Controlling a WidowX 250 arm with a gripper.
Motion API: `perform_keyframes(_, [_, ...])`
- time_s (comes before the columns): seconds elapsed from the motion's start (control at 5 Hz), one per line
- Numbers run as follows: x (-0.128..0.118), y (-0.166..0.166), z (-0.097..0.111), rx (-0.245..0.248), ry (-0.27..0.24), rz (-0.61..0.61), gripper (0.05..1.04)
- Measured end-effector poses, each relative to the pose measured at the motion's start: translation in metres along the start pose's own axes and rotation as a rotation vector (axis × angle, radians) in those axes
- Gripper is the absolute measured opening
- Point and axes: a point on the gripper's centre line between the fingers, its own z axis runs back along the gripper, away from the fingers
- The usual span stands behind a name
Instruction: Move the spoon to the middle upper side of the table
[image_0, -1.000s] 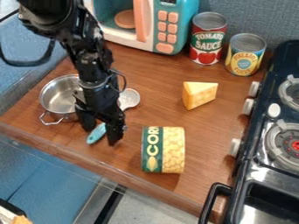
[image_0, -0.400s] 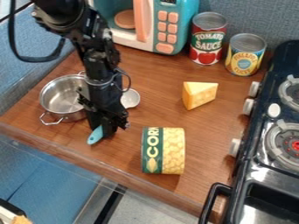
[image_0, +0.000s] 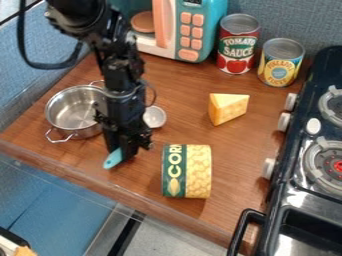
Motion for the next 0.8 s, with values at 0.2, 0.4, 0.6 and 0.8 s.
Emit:
perform_keyframes(0.2, [0.032, -0.002, 0.019, -0.001, -0.070, -0.005, 0.323])
perform_keyframes(0.4, [0.052, -0.001, 0.011, -0.013, -0.055, 0.014, 0.324])
perform_keyframes(0.6, [0.076, 0.002, 0.002, -0.013, -0.033, 0.036, 0.323])
perform_keyframes(0.8, [0.096, 0.003, 0.000, -0.009, -0.031, 0.023, 0.323])
